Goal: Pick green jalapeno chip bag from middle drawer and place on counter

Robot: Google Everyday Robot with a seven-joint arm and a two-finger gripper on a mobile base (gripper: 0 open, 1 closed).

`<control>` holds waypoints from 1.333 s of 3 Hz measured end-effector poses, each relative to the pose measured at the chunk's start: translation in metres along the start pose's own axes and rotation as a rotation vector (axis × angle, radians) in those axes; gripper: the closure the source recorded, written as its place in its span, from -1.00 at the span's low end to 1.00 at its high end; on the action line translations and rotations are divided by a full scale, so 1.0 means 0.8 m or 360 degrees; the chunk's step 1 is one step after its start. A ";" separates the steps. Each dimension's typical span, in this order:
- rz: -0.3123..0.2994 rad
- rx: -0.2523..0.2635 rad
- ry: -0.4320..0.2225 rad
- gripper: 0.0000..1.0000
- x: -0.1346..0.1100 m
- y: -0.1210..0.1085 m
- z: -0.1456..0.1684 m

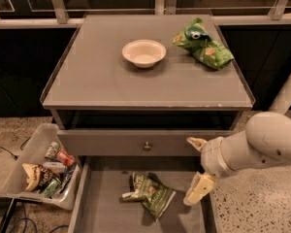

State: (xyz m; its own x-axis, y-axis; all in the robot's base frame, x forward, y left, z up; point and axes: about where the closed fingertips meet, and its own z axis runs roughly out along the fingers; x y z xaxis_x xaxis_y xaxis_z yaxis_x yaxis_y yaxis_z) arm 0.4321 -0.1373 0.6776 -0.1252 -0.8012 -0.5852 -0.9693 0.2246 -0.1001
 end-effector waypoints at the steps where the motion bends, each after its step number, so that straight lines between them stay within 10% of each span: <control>1: 0.0025 0.0060 0.0013 -1.00 0.042 -0.012 0.069; 4: 0.0029 -0.0125 -0.0089 -1.00 0.058 0.039 0.167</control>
Offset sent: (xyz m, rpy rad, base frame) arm 0.0285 -0.0005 -0.0933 -0.0370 -0.0293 -0.0553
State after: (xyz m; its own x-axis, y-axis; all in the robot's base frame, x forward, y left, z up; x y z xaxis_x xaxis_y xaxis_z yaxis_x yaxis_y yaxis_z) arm 0.4240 -0.0933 0.5399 -0.1328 -0.7646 -0.6307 -0.9809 0.1928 -0.0272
